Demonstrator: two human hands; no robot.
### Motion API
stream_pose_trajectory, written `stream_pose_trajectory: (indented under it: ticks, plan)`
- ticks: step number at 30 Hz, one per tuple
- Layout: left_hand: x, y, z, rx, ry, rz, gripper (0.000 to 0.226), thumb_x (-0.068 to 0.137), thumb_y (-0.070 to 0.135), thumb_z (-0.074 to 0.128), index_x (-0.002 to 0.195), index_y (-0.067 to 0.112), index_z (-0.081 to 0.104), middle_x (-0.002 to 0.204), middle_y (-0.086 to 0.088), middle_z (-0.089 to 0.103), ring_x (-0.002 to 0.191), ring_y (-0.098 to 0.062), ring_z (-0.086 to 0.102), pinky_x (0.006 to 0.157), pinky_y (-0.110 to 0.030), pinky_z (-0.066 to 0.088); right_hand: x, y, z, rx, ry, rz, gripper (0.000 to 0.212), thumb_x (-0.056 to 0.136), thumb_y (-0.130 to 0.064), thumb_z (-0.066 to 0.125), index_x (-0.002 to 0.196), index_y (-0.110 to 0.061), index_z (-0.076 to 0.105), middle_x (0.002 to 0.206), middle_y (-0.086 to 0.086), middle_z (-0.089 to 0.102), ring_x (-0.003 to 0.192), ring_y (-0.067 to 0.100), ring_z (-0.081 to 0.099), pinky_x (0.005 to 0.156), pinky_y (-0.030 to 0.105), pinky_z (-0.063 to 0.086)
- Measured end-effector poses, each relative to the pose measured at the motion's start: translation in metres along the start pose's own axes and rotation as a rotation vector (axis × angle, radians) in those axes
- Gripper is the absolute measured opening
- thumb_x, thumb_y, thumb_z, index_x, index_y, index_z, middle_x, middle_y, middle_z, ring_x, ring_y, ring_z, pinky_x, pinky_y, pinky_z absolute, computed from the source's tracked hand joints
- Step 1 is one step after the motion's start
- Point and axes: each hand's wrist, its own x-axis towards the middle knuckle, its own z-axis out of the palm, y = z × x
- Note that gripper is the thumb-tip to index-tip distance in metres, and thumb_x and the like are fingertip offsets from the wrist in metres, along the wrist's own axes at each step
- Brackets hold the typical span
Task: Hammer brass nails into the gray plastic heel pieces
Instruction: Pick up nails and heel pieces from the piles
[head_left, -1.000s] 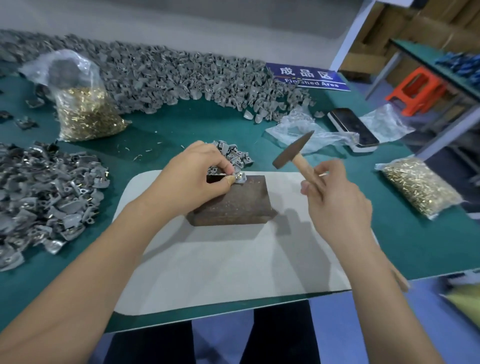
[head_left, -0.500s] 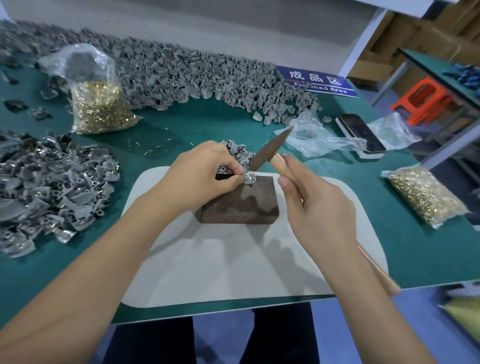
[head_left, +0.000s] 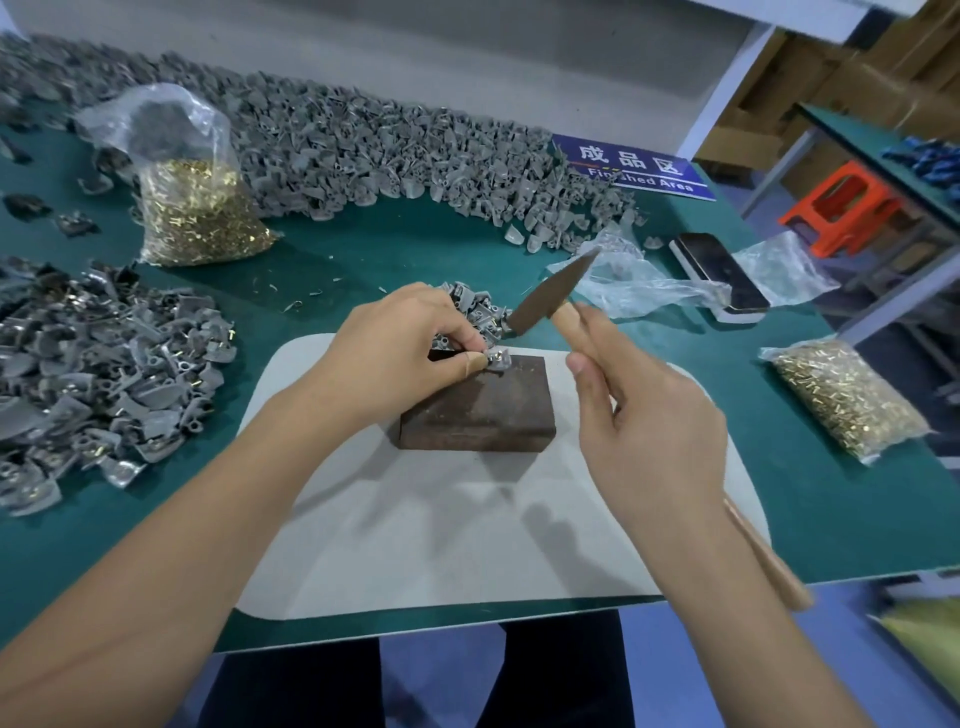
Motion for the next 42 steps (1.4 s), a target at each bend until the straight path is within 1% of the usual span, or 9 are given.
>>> stream_pose_trajectory:
  ticks: [4, 16, 20, 23, 26, 29, 32, 37, 42]
  plan:
    - [0.0, -0.001, 0.001, 0.014, 0.015, 0.005, 0.007, 0.088, 0.044, 0.074, 0.092, 0.039, 0.075, 0.09, 0.015, 0.063, 0.099, -0.007, 0.052, 0.072, -0.033, 0.038, -0.001, -0.001, 0.001, -0.057, -0.108, -0.039, 0.034, 0.104, -0.037, 0.051, 0.137, -0.044, 0.053, 0.082, -0.007, 0.068, 0.078, 0.031, 0.065, 0.058, 0.036, 0.042]
    - [-0.001, -0.002, 0.002, 0.009, 0.039, -0.02, 0.005, 0.086, 0.045, 0.076, 0.09, 0.041, 0.076, 0.084, 0.022, 0.058, 0.092, -0.001, 0.046, 0.071, -0.032, 0.033, 0.004, 0.001, 0.006, -0.004, -0.065, -0.018, 0.035, 0.102, -0.039, 0.05, 0.135, -0.047, 0.046, 0.082, -0.004, 0.072, 0.076, 0.032, 0.065, 0.058, 0.033, 0.035]
    - [0.0, 0.0, 0.001, -0.001, 0.029, -0.031, 0.005, 0.086, 0.044, 0.076, 0.089, 0.04, 0.076, 0.086, 0.02, 0.061, 0.094, -0.003, 0.048, 0.077, -0.037, 0.045, 0.002, 0.001, 0.007, 0.046, -0.026, 0.027, 0.036, 0.102, -0.043, 0.044, 0.136, -0.047, 0.052, 0.086, -0.01, 0.072, 0.077, 0.019, 0.06, 0.059, 0.034, 0.038]
    - [-0.001, 0.001, 0.0, -0.004, 0.025, -0.031, 0.004, 0.086, 0.044, 0.075, 0.088, 0.04, 0.075, 0.088, 0.018, 0.062, 0.097, -0.005, 0.051, 0.082, -0.042, 0.049, 0.001, 0.001, 0.006, -0.049, -0.07, -0.02, 0.03, 0.101, -0.041, 0.047, 0.131, -0.046, 0.052, 0.074, -0.008, 0.064, 0.075, 0.028, 0.063, 0.058, 0.032, 0.031]
    - [-0.001, 0.001, 0.0, -0.009, 0.026, -0.031, 0.005, 0.087, 0.044, 0.076, 0.09, 0.041, 0.075, 0.088, 0.017, 0.061, 0.095, -0.004, 0.049, 0.081, -0.041, 0.049, 0.002, 0.001, 0.003, 0.001, 0.025, 0.022, 0.034, 0.104, -0.039, 0.048, 0.137, -0.046, 0.054, 0.086, -0.009, 0.072, 0.076, 0.019, 0.058, 0.059, 0.032, 0.028]
    - [-0.001, 0.001, 0.0, -0.015, 0.029, -0.032, 0.004, 0.087, 0.043, 0.076, 0.09, 0.04, 0.076, 0.085, 0.019, 0.059, 0.095, -0.004, 0.049, 0.081, -0.04, 0.048, 0.002, 0.0, 0.003, -0.058, -0.089, -0.01, 0.033, 0.103, -0.04, 0.047, 0.135, -0.047, 0.05, 0.076, -0.008, 0.063, 0.077, 0.028, 0.063, 0.058, 0.034, 0.032]
    - [-0.001, 0.003, 0.0, 0.0, 0.03, -0.027, 0.005, 0.087, 0.043, 0.075, 0.09, 0.04, 0.076, 0.087, 0.017, 0.061, 0.098, -0.008, 0.053, 0.081, -0.043, 0.05, 0.002, 0.0, 0.002, 0.011, -0.061, 0.038, 0.034, 0.104, -0.041, 0.045, 0.137, -0.045, 0.051, 0.09, -0.006, 0.073, 0.081, 0.031, 0.065, 0.061, 0.038, 0.044]
    - [-0.001, 0.001, 0.002, 0.001, 0.031, -0.028, 0.005, 0.086, 0.043, 0.076, 0.089, 0.04, 0.076, 0.088, 0.015, 0.063, 0.097, -0.009, 0.053, 0.08, -0.045, 0.052, 0.005, -0.001, 0.004, -0.061, -0.146, 0.009, 0.027, 0.103, -0.04, 0.048, 0.13, -0.043, 0.054, 0.085, -0.003, 0.07, 0.081, 0.035, 0.063, 0.06, 0.037, 0.037]
    - [0.0, 0.0, 0.002, 0.018, 0.029, -0.031, 0.006, 0.086, 0.047, 0.074, 0.088, 0.041, 0.074, 0.087, 0.019, 0.06, 0.095, -0.005, 0.05, 0.078, -0.041, 0.051, 0.013, 0.014, 0.015, 0.166, -0.08, 0.236, 0.024, 0.102, -0.036, 0.057, 0.124, -0.03, 0.063, 0.105, 0.001, 0.07, 0.096, 0.027, 0.062, 0.072, 0.038, 0.044]
